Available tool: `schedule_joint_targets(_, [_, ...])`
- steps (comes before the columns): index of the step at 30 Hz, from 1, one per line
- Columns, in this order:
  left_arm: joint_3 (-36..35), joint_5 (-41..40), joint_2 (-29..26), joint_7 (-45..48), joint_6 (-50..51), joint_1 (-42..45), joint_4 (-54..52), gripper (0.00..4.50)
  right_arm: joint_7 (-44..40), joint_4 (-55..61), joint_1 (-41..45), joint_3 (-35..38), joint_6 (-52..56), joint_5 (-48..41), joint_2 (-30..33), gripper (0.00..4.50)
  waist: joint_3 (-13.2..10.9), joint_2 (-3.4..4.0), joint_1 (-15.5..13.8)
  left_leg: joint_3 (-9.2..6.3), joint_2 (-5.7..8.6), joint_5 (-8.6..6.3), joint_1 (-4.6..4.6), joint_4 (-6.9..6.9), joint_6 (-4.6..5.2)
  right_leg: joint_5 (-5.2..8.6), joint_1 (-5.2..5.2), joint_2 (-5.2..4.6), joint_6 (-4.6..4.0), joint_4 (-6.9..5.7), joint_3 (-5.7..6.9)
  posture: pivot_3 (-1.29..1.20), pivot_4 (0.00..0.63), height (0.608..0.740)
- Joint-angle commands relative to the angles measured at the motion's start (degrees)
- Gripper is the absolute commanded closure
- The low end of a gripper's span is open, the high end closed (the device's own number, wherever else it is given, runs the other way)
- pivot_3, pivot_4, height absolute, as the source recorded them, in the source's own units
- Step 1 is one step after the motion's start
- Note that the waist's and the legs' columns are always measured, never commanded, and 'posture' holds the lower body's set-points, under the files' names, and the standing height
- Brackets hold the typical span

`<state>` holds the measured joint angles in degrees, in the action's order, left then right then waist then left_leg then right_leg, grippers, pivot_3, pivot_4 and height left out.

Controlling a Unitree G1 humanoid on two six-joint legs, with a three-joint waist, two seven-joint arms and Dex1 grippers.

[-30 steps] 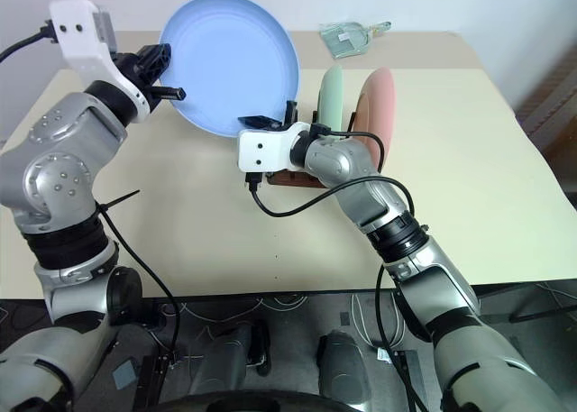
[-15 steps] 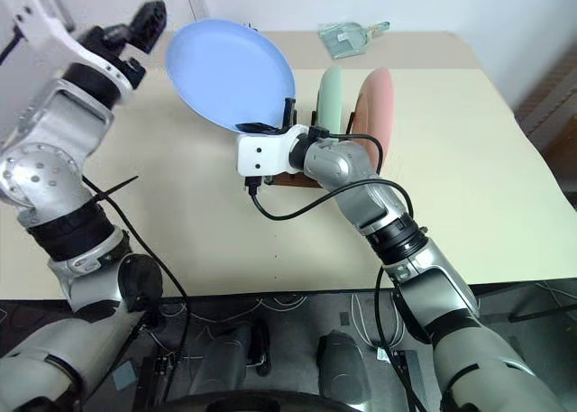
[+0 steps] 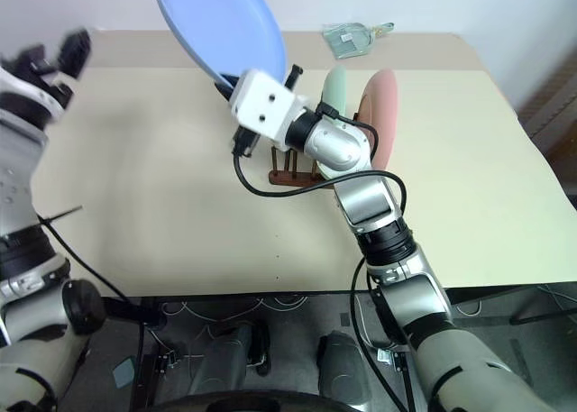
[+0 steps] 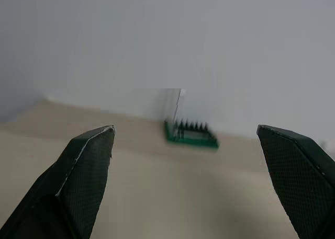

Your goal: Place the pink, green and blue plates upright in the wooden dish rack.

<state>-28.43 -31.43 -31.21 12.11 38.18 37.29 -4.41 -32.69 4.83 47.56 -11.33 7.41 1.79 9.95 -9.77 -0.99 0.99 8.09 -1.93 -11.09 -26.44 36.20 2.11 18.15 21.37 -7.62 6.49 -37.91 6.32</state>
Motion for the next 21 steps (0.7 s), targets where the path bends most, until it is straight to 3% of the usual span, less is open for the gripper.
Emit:
schedule_joint_targets(1, [3.6, 1.6, -0.8, 6.0, -5.3, -3.3, -1.8, 0.02, 1.7, 7.6, -0.3, 5.2, 8.5, -8.7, -2.7, 4.50, 0.0, 0.00, -0.1, 0.00, 0.02, 0.00, -0.01, 0.00, 0.00, 0.00, 0.00, -0.01, 0.00, -0.01, 0.00, 0.00, 0.150, 0.736])
schedule_joint_targets(5, [6.3, -2.2, 0.9, 14.6, -7.2, -9.6, -4.8, 0.02, 6.8, 13.8, -2.3, 10.8, 20.0, -20.1, -8.3, 4.50, 0.0, 0.01, 0.1, 0.00, -0.01, -0.01, 0.00, -0.05, -0.02, 0.00, 0.02, -0.01, -0.01, -0.01, 0.00, 0.00, 0.150, 0.736])
schedule_joint_targets(12, [14.5, -0.5, -1.7, 25.2, -9.4, -18.1, -9.8, 0.02, 12.9, 19.7, -6.5, 14.3, 31.9, -30.2, -10.4, 4.50, 0.0, 0.04, 0.2, 0.02, -0.01, -0.01, 0.00, -0.11, -0.03, 0.01, 0.09, -0.02, -0.02, -0.02, -0.01, 0.00, 0.150, 0.736])
schedule_joint_targets(21, [17.8, 0.9, -1.5, 27.0, -10.9, -19.2, -9.5, 0.02, 19.2, 20.0, -9.9, 16.1, 36.7, -35.0, -10.5, 4.50, 0.0, 0.08, 0.2, 0.04, -0.02, -0.01, -0.01, -0.14, -0.04, 0.00, 0.13, -0.02, -0.04, -0.01, -0.02, 0.00, 0.150, 0.736])
